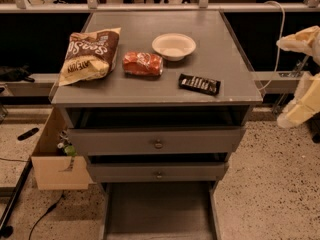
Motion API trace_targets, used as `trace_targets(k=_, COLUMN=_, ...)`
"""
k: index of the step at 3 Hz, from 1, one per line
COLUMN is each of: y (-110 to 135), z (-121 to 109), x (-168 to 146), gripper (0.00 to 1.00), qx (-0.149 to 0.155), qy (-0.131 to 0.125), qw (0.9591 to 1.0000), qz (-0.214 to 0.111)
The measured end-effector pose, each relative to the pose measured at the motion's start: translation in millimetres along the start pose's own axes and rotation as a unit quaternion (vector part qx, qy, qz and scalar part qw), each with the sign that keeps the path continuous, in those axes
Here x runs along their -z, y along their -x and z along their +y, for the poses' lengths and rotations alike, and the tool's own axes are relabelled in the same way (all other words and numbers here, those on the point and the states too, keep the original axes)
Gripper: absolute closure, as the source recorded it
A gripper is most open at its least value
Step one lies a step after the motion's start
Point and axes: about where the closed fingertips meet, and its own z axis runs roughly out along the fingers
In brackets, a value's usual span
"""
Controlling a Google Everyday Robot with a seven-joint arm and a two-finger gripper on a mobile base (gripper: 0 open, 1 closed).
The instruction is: Place rxbar chocolate into bottom drawer
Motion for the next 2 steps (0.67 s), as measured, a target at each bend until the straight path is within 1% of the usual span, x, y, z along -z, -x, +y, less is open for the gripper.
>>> trace_targets(k=1, y=14.2, z=-12.1, x=-19.6, gripper=0.0, qx=0.022, qy=0.007, qw=0.9997, qz=-0.002)
trace_targets(k=2, y=14.6, z=-11.9, x=-19.8, gripper=0.0, qx=0.019, qy=0.0, qw=0.9998, qz=-0.001)
